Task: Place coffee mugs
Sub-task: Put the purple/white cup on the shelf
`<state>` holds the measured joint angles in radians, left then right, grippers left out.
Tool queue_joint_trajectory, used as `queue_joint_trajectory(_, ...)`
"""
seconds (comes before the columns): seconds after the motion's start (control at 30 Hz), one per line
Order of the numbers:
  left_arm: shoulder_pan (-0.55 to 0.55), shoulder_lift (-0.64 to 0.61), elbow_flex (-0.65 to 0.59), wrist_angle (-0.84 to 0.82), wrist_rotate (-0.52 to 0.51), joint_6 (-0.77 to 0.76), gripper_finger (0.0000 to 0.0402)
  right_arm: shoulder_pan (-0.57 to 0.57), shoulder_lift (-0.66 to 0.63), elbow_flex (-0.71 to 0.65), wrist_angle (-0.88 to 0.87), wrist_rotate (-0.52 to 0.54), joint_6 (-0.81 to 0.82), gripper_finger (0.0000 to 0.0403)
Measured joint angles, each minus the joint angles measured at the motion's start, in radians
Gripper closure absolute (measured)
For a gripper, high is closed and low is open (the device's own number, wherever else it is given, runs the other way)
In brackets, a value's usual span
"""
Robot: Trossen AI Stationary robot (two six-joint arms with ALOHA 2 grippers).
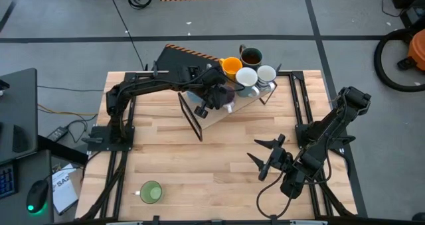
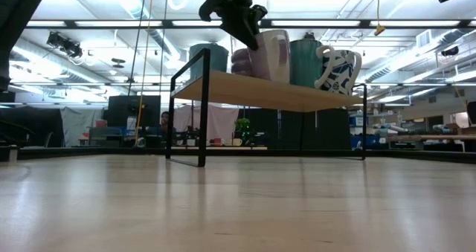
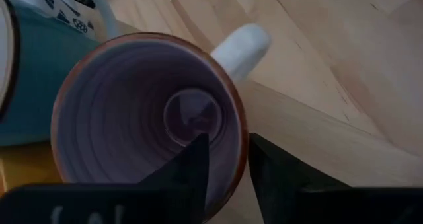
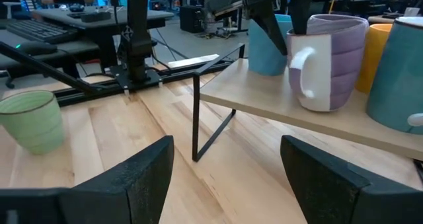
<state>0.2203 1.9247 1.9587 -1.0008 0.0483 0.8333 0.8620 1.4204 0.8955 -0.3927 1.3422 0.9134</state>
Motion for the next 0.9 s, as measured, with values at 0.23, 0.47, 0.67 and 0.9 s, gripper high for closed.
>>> queue_joint_trajectory(0.23,-0.002,0.0,0.0,0.004,0.0,-0.012,0.0285,0.0,0.0,0.0,0.0,0.0,0.0,0.0119)
queue_joint_trajectory(0.47,-0.005,0.0,0.0,0.05,-0.002,-0.038,0.0286,0.0,0.0,0.0,0.003,0.0,0.0,0.0119)
queue_joint_trajectory(0.67,-0.006,0.0,0.0,0.082,-0.06,-0.054,0.0286,0.0,0.0,0.0,0.003,0.0,0.0,0.0119)
queue_joint_trajectory(0.9,-0.008,0.0,0.0,0.093,-0.08,-0.063,0.0283,0.0,0.0,0.0,0.005,0.0,0.0,0.0119)
